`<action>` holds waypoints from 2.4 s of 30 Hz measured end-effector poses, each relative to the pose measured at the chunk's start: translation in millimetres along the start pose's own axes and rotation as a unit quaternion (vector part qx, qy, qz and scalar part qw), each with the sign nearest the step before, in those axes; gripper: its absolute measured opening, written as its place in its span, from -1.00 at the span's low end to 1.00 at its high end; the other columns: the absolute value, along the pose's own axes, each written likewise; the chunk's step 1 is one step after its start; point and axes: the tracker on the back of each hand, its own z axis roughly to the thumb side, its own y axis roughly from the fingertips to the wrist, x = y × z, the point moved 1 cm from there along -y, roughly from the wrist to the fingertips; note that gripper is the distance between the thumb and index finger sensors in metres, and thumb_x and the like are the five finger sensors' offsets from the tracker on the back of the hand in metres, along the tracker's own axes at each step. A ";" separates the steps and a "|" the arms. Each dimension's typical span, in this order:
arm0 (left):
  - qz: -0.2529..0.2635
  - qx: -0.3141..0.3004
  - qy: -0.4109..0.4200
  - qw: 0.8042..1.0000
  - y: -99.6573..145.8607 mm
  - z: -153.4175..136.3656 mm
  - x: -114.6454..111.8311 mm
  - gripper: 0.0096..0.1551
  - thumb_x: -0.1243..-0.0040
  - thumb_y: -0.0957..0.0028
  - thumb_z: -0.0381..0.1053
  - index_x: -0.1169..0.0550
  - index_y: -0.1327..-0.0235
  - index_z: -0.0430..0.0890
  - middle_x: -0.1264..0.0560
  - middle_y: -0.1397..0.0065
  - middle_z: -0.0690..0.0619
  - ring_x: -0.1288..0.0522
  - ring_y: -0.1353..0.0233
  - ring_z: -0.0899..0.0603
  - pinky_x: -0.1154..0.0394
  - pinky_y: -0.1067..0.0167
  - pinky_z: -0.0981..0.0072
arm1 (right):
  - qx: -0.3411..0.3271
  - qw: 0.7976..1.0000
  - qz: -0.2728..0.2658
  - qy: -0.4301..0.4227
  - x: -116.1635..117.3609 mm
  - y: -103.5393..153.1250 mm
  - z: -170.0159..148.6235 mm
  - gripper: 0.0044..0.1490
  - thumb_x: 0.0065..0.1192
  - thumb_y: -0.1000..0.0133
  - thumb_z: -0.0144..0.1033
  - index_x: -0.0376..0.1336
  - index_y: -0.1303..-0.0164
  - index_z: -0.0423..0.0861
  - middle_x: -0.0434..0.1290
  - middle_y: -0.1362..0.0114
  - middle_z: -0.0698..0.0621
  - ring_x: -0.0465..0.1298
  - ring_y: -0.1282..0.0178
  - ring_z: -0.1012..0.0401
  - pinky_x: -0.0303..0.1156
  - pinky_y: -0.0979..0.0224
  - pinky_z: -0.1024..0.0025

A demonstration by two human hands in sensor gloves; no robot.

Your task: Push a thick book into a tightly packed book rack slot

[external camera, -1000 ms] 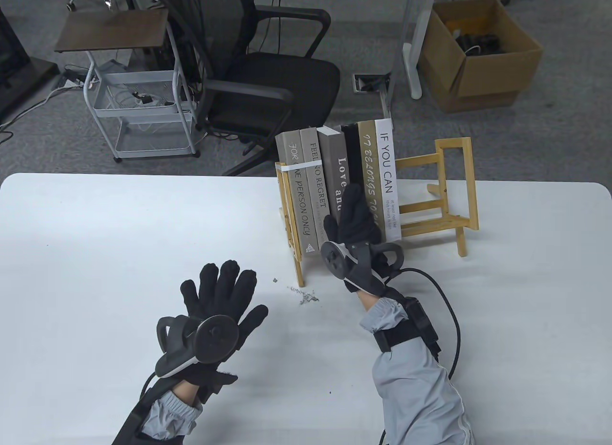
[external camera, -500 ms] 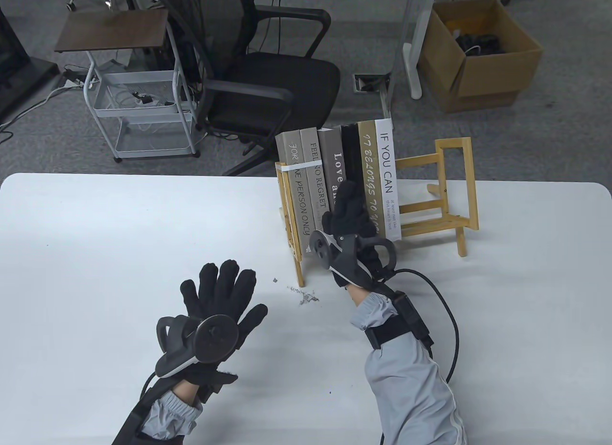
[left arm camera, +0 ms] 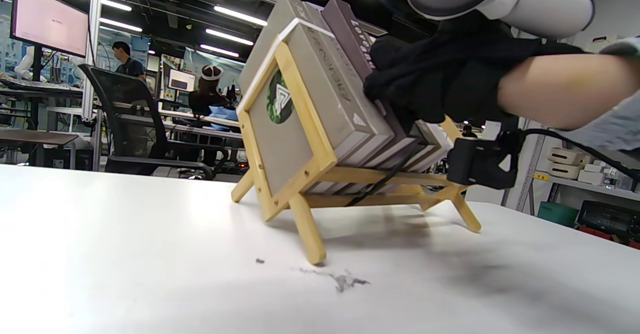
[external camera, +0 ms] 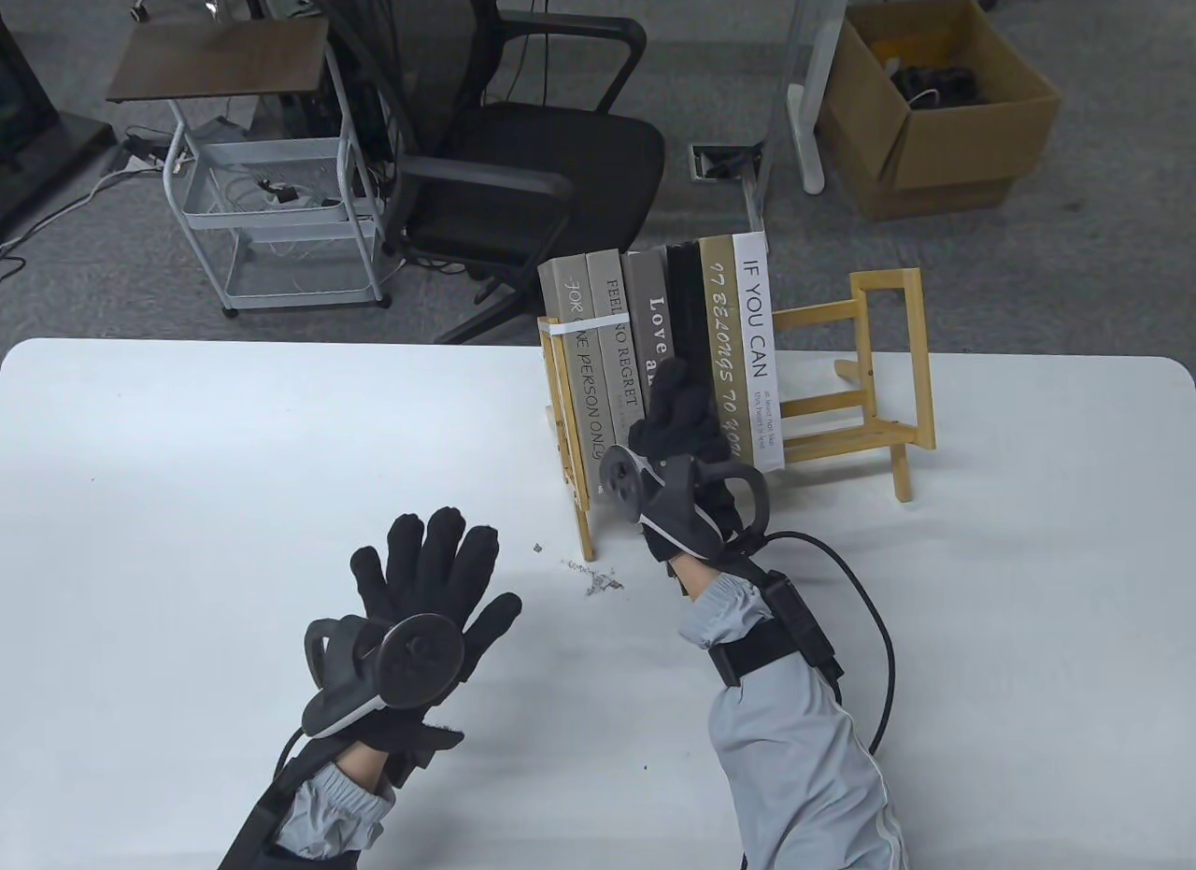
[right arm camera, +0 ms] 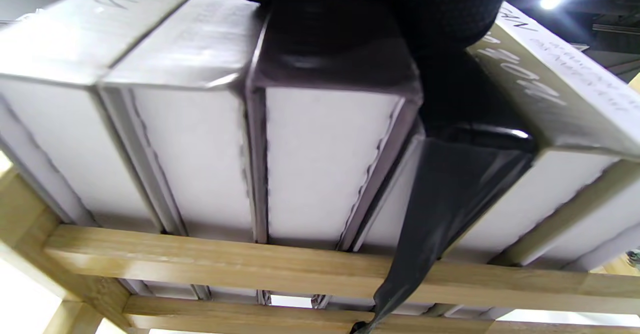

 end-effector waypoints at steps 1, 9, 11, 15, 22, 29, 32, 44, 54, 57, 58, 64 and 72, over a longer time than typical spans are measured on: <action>0.000 0.000 0.000 1.000 0.0 0.1 -0.1 -0.17 0.22 -0.46 0.39 -0.08 -0.85 -0.02 0.02 -0.87 -0.32 0.05 -0.73 -0.65 0.09 -0.44 -0.71 | 0.000 1.000 0.000 -0.002 0.0 0.4 0.2 -0.09 -0.07 -0.44 -0.32 -0.33 -0.71 -0.50 0.04 -0.55 -0.63 0.38 -0.20 -0.27 0.39 -0.30 0.04; -0.001 0.002 0.003 1.000 -0.3 -1.0 0.0 -0.17 0.22 -0.46 0.39 -0.08 -0.85 -0.02 0.02 -0.87 -0.33 0.05 -0.73 -0.64 0.08 -0.44 -0.71 | -0.003 1.000 -0.001 -0.001 -0.4 2.4 1.0 -0.09 -0.05 -0.43 -0.32 -0.31 -0.72 -0.50 0.05 -0.54 -0.64 0.37 -0.21 -0.29 0.39 -0.31 0.03; -0.001 0.002 0.003 1.000 -0.3 -1.2 0.2 -0.17 0.22 -0.46 0.39 -0.08 -0.85 -0.02 0.02 -0.87 -0.33 0.05 -0.73 -0.64 0.09 -0.44 -0.71 | -0.004 1.000 -0.002 0.001 0.0 3.1 1.5 -0.10 -0.06 -0.43 -0.32 -0.30 -0.73 -0.50 0.05 -0.54 -0.64 0.37 -0.22 -0.29 0.39 -0.31 0.03; -0.001 0.002 0.003 1.000 -0.4 -1.4 0.1 -0.17 0.23 -0.46 0.39 -0.08 -0.86 -0.02 0.02 -0.87 -0.33 0.05 -0.73 -0.64 0.09 -0.44 -0.71 | -0.006 1.000 -0.005 0.003 -0.3 4.2 1.6 -0.08 -0.04 -0.42 -0.32 -0.28 -0.74 -0.52 0.06 -0.52 -0.65 0.37 -0.22 -0.29 0.39 -0.31 0.03; -0.005 0.005 0.004 1.000 -0.5 -2.4 -0.3 -0.17 0.23 -0.46 0.39 -0.08 -0.86 -0.02 0.02 -0.87 -0.33 0.05 -0.72 -0.65 0.09 -0.44 -0.71 | -0.004 1.000 -0.002 -0.004 -1.3 3.6 0.2 -0.06 -0.01 -0.41 -0.29 -0.27 -0.75 -0.50 0.08 -0.52 -0.64 0.38 -0.22 -0.28 0.39 -0.31 0.03; -0.005 0.005 0.004 1.000 -0.9 -2.5 -0.6 -0.17 0.23 -0.46 0.39 -0.08 -0.86 -0.02 0.02 -0.87 -0.33 0.05 -0.73 -0.65 0.09 -0.44 -0.71 | -0.001 1.000 0.004 -0.009 -1.6 4.5 -0.6 -0.03 0.01 -0.40 -0.28 -0.26 -0.77 -0.51 0.08 -0.52 -0.64 0.38 -0.22 -0.27 0.39 -0.31 0.03; -0.007 0.005 0.004 1.000 -1.1 -2.5 -0.9 -0.17 0.23 -0.46 0.39 -0.08 -0.86 -0.02 0.02 -0.87 -0.33 0.05 -0.72 -0.65 0.09 -0.44 -0.71 | 0.000 1.000 0.008 -0.012 -2.2 4.2 -1.0 -0.02 0.03 -0.40 -0.28 -0.25 -0.77 -0.52 0.09 -0.51 -0.64 0.38 -0.22 -0.27 0.39 -0.31 0.03; -0.011 0.002 0.006 1.000 -2.0 -1.7 -2.2 -0.17 0.23 -0.46 0.39 -0.08 -0.86 -0.02 0.02 -0.87 -0.33 0.05 -0.73 -0.65 0.08 -0.44 -0.71 | 0.002 0.999 0.023 -0.024 0.6 10.6 -6.4 -0.08 0.06 -0.39 -0.26 -0.11 -0.78 -0.50 0.15 -0.49 -0.55 0.41 -0.20 -0.22 0.41 -0.29 0.06; -0.013 0.000 0.005 1.000 -2.1 -1.0 -2.8 -0.17 0.23 -0.46 0.40 -0.08 -0.86 -0.02 0.02 -0.87 -0.33 0.05 -0.73 -0.64 0.08 -0.44 -0.71 | -0.013 0.997 0.039 -0.072 -4.3 35.8 -11.2 -0.12 0.02 -0.41 -0.16 -0.01 -0.74 -0.47 0.17 -0.52 -0.54 0.41 -0.23 -0.27 0.40 -0.30 0.00; -0.012 0.000 0.007 1.000 -1.9 -0.7 -2.9 -0.17 0.23 -0.46 0.40 -0.08 -0.86 -0.02 0.02 -0.87 -0.33 0.05 -0.72 -0.65 0.08 -0.44 -0.71 | -0.024 0.996 0.036 -0.081 -9.9 46.7 -13.7 -0.11 -0.01 -0.42 -0.15 -0.04 -0.76 -0.47 0.14 -0.56 -0.55 0.38 -0.29 -0.32 0.37 -0.35 -0.07; -0.011 -0.001 0.008 1.000 -1.9 -0.6 -2.7 -0.17 0.23 -0.46 0.40 -0.08 -0.86 -0.02 0.02 -0.87 -0.33 0.05 -0.73 -0.64 0.08 -0.44 -0.71 | -0.028 0.995 0.036 -0.084 -13.5 51.5 -15.0 -0.11 -0.02 -0.42 -0.14 -0.05 -0.77 -0.47 0.12 -0.59 -0.56 0.36 -0.34 -0.35 0.35 -0.37 -0.12; -0.011 -0.004 0.010 1.000 -1.6 0.4 -2.7 -0.17 0.23 -0.46 0.40 -0.08 -0.86 -0.01 0.02 -0.87 -0.33 0.05 -0.73 -0.64 0.08 -0.44 -0.71 | -0.063 0.987 0.070 -0.134 -34.0 70.0 -19.3 -0.11 -0.14 -0.45 -0.14 -0.18 -0.82 -0.41 -0.05 -0.73 -0.58 0.12 -0.57 -0.51 0.07 -0.50 -0.47; -0.010 -0.010 0.011 1.000 -0.6 2.2 -3.0 -0.17 0.23 -0.46 0.40 -0.07 -0.86 -0.01 0.02 -0.88 -0.32 0.05 -0.73 -0.64 0.09 -0.45 -0.71 | -0.130 0.971 0.094 -0.180 -51.2 98.1 -15.2 -0.08 -0.23 -0.46 -0.03 -0.27 -0.87 -0.30 -0.23 -0.80 -0.55 -0.12 -0.64 -0.58 -0.21 -0.43 -0.66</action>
